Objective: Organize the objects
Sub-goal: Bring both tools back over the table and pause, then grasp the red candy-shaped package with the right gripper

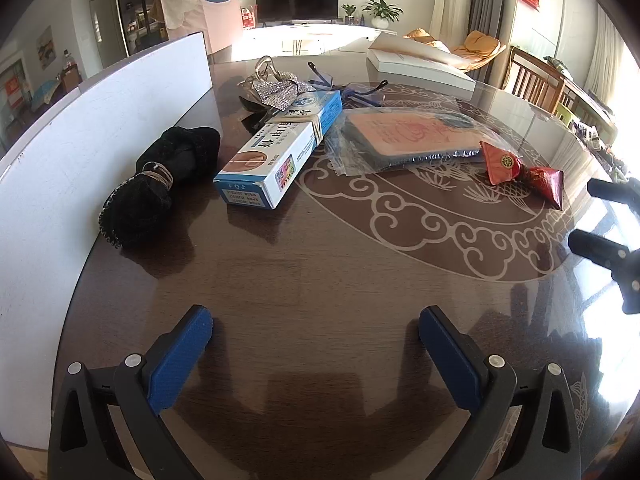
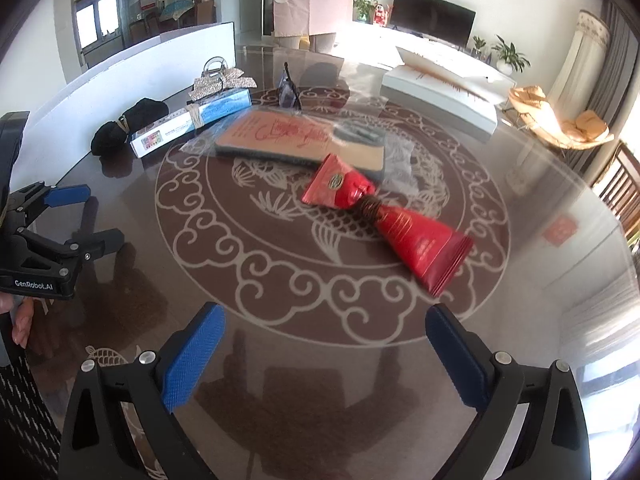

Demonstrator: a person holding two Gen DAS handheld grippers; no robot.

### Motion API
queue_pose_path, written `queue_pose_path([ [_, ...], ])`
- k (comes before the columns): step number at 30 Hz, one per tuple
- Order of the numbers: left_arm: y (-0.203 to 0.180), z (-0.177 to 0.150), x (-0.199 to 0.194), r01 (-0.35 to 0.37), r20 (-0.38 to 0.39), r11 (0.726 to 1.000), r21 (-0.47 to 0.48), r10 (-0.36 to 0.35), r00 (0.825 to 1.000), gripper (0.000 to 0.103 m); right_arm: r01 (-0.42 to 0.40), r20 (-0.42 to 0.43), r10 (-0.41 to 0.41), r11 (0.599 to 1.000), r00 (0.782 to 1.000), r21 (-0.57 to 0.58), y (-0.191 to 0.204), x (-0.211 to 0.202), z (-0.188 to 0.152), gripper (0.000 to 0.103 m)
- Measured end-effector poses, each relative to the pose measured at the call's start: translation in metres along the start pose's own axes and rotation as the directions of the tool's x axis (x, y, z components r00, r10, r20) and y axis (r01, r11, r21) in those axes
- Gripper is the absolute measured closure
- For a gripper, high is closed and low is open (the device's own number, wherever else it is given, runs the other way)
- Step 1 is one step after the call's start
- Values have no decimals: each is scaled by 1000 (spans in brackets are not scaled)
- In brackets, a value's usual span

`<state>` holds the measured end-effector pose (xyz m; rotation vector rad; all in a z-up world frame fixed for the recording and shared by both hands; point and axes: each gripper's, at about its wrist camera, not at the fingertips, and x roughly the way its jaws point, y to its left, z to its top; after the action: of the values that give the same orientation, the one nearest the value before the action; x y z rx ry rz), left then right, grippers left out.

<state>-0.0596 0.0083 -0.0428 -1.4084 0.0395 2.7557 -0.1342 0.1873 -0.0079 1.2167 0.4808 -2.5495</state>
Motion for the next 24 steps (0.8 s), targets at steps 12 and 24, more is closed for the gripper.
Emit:
queue_pose_path([
  [12,0,0,0,0,1,1000,-1,0,1000,0,-178,-196,161,981,967,-72,-14,60,37,64],
  [24,0,0,-1,2,1,1000,-1,-2,1000,0,-136,-40,139,988,989,66,40,23,-12,41],
])
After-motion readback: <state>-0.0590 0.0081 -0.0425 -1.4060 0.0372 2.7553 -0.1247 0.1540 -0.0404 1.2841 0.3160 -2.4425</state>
